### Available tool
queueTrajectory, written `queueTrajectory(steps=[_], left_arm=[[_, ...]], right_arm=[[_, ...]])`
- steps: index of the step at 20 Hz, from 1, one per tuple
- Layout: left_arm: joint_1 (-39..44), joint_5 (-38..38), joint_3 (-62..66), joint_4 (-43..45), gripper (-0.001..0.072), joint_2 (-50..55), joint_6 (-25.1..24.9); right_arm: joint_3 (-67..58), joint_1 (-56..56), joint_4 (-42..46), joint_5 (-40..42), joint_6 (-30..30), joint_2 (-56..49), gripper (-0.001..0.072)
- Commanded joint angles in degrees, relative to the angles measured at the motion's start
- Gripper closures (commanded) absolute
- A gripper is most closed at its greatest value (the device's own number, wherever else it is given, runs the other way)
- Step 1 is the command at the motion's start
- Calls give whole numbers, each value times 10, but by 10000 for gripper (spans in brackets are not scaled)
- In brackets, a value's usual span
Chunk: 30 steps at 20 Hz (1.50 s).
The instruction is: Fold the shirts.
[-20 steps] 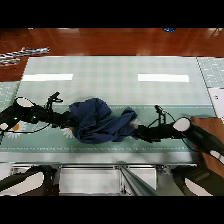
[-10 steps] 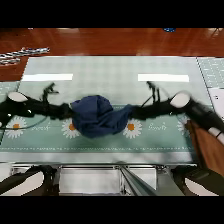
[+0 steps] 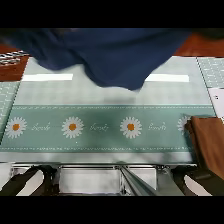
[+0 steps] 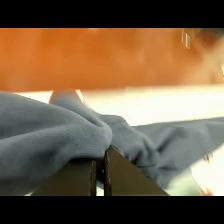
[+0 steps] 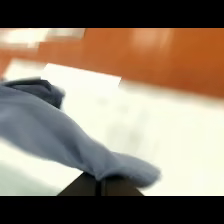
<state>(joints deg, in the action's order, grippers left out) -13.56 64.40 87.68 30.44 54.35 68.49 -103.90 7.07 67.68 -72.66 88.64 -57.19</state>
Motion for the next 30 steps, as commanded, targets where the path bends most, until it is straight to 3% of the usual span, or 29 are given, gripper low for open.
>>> queueTrajectory(steps=[1, 7, 13, 18, 21, 24, 26, 30], left_arm=[[-16, 16, 132, 72, 688, -44, 44], [-17, 234, 120, 132, 688, -114, 69], [-14, 215, -14, 133, 687, -209, 84], [31, 213, -126, 133, 687, -175, 80], [68, 161, -209, 133, 687, -97, 43], [98, 58, -219, 133, 687, 52, 0], [99, 2, -175, 133, 687, 173, -3], [100, 25, 16, 131, 687, 418, 19]], right_arm=[[-104, -10, 83, -33, 8, 68, 685], [-104, -10, 125, -118, 25, 171, 685], [-98, -10, 140, -195, 38, 176, 684], [10, -10, 156, -185, 40, 165, 685], [106, -10, 157, -142, 35, 123, 686], [168, -14, 175, -72, 34, 29, 686], [167, -37, 171, -19, 31, -56, 686], [145, -111, 82, 56, 16, -226, 685]])
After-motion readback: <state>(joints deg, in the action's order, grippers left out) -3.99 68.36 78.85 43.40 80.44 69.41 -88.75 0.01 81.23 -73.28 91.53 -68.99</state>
